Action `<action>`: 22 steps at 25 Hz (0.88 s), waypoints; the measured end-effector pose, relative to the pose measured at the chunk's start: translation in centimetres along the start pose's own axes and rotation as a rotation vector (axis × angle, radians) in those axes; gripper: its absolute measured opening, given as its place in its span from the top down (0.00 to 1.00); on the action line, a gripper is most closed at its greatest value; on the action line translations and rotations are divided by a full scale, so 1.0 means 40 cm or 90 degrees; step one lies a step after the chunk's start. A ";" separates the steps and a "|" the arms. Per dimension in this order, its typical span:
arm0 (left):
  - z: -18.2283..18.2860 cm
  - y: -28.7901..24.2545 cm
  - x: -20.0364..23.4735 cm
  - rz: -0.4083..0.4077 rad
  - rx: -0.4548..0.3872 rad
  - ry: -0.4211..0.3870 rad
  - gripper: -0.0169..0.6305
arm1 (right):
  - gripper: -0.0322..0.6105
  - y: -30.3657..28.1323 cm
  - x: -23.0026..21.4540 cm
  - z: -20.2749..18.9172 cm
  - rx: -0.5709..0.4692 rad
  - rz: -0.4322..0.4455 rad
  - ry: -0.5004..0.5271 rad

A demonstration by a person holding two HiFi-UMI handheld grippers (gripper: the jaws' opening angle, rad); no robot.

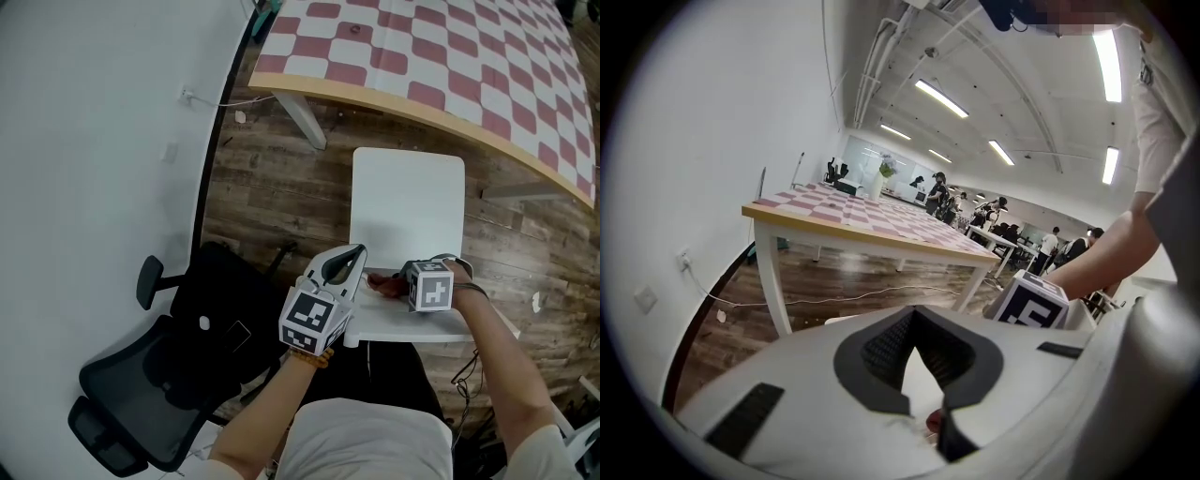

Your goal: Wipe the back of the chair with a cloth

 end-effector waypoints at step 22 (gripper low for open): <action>0.190 0.094 -0.071 0.029 -0.091 -0.026 0.95 | 0.79 0.187 0.126 0.024 -0.036 -0.013 0.004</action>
Point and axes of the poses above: the fingertips, and each gripper's own axes: y backward along the fingers, x to its left, z out of its top, the point moved 4 cm from there along y, backward along the fingers, and after that the axes turned 2 degrees about z, right-handed, at the moved point
